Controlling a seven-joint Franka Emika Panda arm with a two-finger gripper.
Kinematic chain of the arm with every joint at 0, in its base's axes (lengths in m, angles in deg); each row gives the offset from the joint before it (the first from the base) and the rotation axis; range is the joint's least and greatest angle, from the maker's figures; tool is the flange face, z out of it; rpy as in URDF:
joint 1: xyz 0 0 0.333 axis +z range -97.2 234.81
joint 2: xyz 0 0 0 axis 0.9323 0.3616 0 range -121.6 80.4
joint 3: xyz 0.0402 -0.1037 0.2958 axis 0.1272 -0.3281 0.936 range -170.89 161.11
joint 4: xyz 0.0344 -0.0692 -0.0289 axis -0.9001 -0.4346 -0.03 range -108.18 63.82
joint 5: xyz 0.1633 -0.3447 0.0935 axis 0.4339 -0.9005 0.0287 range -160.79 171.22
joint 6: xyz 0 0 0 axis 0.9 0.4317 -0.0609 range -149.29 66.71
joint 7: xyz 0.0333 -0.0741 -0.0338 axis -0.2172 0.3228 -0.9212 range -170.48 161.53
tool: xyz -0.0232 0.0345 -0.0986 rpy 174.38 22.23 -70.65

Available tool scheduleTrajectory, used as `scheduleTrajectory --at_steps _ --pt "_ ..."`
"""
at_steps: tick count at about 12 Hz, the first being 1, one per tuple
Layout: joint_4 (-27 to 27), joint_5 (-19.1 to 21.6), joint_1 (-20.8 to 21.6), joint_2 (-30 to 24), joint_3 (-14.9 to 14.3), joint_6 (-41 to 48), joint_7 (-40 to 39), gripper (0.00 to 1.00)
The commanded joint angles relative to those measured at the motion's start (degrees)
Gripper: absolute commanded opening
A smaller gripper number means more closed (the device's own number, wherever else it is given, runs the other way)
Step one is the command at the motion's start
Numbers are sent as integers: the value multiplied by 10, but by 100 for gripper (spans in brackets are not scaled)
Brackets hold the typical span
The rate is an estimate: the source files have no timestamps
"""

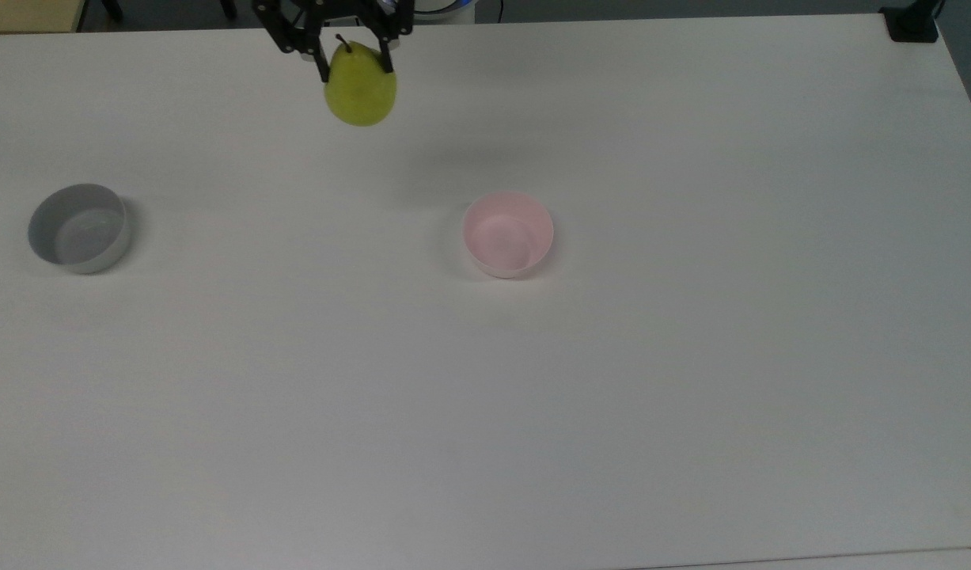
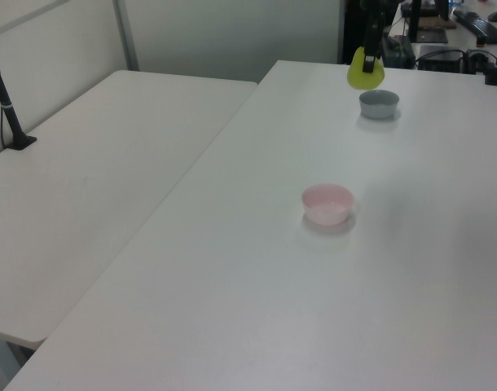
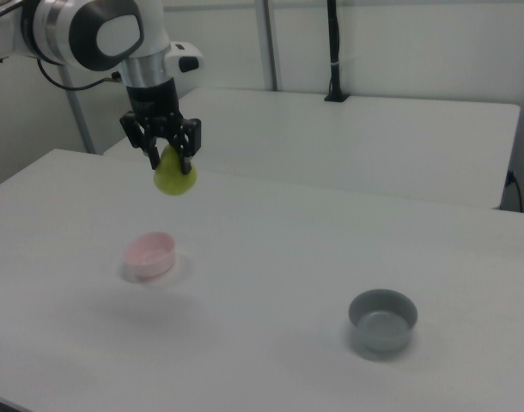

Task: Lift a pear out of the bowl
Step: 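Carry the pear toward the grey bowl and lower it to the table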

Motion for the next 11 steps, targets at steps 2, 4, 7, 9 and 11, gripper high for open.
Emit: scheduleTrajectory --at_steps 2,4,7,9,11 --pt "7 -8 -36 -5 -2 11 -135 0" --pt "7 -8 -51 1 -3 0 -177 0" --pt "8 -7 -58 40 -17 -36 -170 0" --pt "9 -2 -58 59 -50 -59 -169 0" --pt "8 0 -58 89 -70 -108 -170 0"
